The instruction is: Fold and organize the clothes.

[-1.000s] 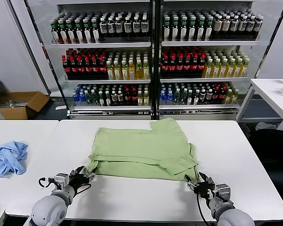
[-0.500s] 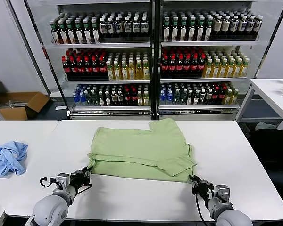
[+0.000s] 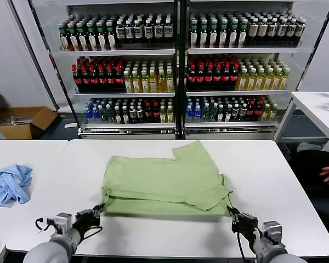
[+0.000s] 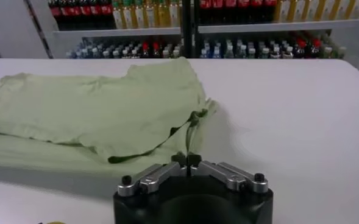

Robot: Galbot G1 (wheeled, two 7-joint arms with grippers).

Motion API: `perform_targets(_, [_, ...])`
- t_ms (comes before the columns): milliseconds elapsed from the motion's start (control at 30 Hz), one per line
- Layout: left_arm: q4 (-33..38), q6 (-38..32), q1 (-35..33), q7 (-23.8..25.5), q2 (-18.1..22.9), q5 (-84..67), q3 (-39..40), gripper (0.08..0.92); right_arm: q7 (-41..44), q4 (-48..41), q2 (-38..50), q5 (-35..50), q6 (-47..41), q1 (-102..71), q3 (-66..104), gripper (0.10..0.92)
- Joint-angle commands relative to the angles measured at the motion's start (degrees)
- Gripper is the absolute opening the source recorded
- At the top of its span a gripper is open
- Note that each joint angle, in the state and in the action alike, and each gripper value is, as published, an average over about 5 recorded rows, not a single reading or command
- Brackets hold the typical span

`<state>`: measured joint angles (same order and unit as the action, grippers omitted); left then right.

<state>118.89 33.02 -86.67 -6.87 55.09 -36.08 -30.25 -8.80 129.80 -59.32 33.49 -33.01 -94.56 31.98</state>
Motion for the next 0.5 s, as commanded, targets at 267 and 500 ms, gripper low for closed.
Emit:
perform_targets(267, [7.3,0.0,-14.7,2.4,-1.3,4.6,-4.4,0.088,0.6,6.7,-0.7,-5.4,-0.1,-13.0,3.7,0.114])
perform_targets(500, [10.4,0.0,-16.3,3.0,-1.1,6.1,-6.9,0.129,1.0,6.8,-0.3,-9.0,0.0,-11.3,4.0,0.188])
